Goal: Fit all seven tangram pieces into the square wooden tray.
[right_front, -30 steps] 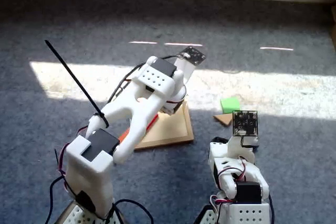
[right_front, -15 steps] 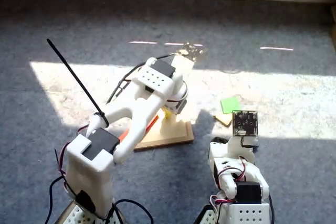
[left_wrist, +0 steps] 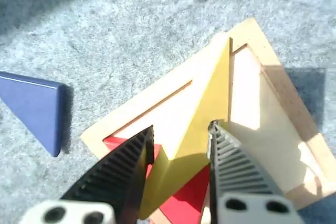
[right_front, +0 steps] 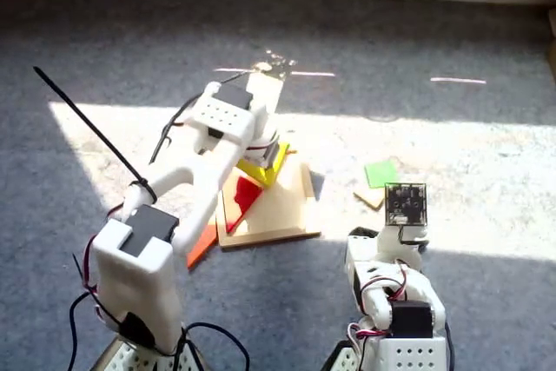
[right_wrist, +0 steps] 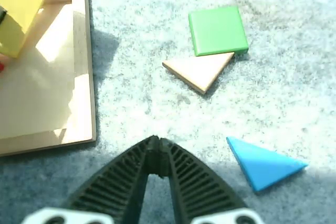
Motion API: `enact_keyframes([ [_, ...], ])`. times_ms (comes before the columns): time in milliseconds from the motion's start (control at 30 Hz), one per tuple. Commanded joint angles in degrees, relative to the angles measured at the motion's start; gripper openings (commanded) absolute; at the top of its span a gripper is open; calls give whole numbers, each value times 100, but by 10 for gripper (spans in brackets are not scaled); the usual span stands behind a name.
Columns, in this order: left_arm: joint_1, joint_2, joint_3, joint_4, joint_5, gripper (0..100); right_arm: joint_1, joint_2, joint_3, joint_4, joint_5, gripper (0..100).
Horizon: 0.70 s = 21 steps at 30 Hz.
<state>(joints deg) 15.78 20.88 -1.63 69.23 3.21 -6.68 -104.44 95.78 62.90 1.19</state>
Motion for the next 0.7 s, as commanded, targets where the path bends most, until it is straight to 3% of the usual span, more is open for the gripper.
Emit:
enact_keyframes([
  [0,-303,-127,-611,290,70,176,66,-22,875,-22,44,6],
  [267,40,-75,-690,633,79,176,66,-22,875,-22,44,6],
  [433,-233,-127,-734,571,105,173,66,-22,875,-22,44,6],
  [667,-514,-66,-629,-70,914,171,66,-22,875,-22,44,6],
])
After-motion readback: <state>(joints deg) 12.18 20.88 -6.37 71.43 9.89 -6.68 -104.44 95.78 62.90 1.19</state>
